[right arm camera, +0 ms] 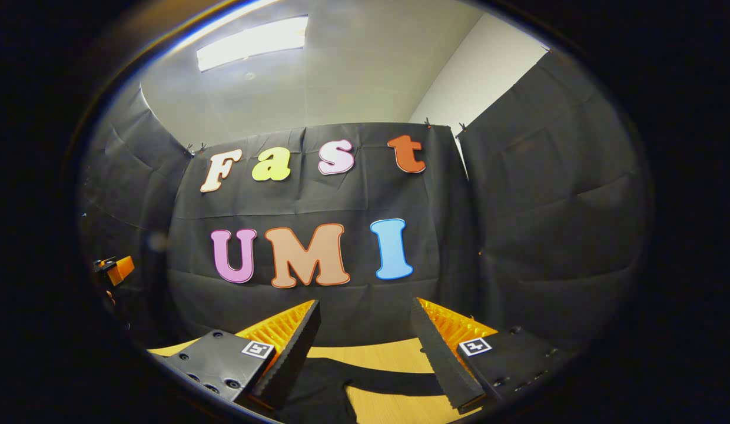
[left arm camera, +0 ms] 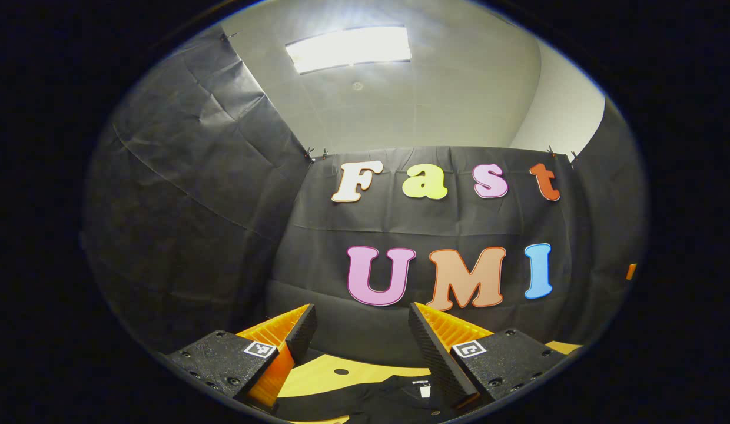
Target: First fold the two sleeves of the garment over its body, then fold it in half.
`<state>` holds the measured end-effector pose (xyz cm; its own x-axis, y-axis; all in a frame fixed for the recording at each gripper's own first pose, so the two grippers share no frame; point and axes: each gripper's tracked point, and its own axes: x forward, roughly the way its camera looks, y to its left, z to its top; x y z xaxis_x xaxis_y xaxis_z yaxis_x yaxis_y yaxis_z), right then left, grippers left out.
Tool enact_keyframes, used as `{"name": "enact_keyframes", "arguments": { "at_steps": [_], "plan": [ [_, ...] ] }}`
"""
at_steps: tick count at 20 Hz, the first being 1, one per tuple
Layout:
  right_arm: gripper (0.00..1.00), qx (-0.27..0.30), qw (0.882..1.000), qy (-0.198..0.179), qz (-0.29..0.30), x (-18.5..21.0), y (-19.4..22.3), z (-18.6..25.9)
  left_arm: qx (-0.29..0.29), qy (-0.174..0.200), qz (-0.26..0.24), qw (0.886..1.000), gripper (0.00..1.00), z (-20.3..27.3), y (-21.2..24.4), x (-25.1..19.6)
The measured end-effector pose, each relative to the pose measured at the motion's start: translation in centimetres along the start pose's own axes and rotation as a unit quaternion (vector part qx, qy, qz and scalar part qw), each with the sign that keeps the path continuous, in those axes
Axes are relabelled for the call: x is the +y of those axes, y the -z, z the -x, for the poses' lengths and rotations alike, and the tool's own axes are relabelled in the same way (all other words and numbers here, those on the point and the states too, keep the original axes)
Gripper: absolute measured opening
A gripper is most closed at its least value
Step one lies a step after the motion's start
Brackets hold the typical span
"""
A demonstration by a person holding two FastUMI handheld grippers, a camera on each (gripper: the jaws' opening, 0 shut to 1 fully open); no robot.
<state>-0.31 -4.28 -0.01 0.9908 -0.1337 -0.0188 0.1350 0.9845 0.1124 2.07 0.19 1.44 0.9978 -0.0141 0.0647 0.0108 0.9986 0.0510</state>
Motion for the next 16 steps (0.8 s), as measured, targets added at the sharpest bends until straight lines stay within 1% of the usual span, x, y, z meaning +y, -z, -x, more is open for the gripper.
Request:
{"name": "enact_keyframes", "arguments": {
  "at_steps": [1,3,5,6,8,10,11,12,16],
  "plan": [
    [0.98,-0.001,1.000,0.001,0.001,0.0,-0.1,-0.1,-0.001,-0.005,0.000,1.000,0.93,0.0,-0.1,0.2],
    [0.98,0.000,1.000,0.003,0.007,0.0,0.0,-0.2,-0.019,-0.015,0.009,1.000,0.92,0.0,-1.1,0.8],
    [0.98,0.001,1.000,0.002,0.014,0.1,0.1,-0.3,-0.047,-0.014,0.028,0.998,0.92,0.1,-2.2,0.8],
    [0.96,0.001,1.000,0.001,0.017,0.2,0.1,-0.3,-0.061,-0.015,0.036,0.997,0.92,0.0,-2.8,1.0],
    [0.98,0.004,1.000,-0.001,0.022,0.3,0.4,-0.4,-0.078,-0.021,0.047,0.996,0.92,0.1,-3.3,1.6],
    [0.98,0.009,1.000,-0.003,0.023,0.4,0.7,-0.5,-0.072,-0.023,0.046,0.996,0.93,0.3,-2.7,2.0],
    [0.96,0.012,1.000,-0.007,0.022,0.6,0.9,-0.5,-0.063,-0.023,0.042,0.997,0.91,0.5,-2.1,2.1],
    [0.98,0.013,1.000,-0.009,0.021,0.7,0.9,-0.5,-0.053,-0.026,0.037,0.998,0.92,0.6,-1.8,2.3],
    [0.98,0.017,1.000,-0.011,0.020,0.5,1.2,-0.9,-0.020,-0.029,0.027,0.999,0.92,0.9,-0.3,2.7]
  ]
}}
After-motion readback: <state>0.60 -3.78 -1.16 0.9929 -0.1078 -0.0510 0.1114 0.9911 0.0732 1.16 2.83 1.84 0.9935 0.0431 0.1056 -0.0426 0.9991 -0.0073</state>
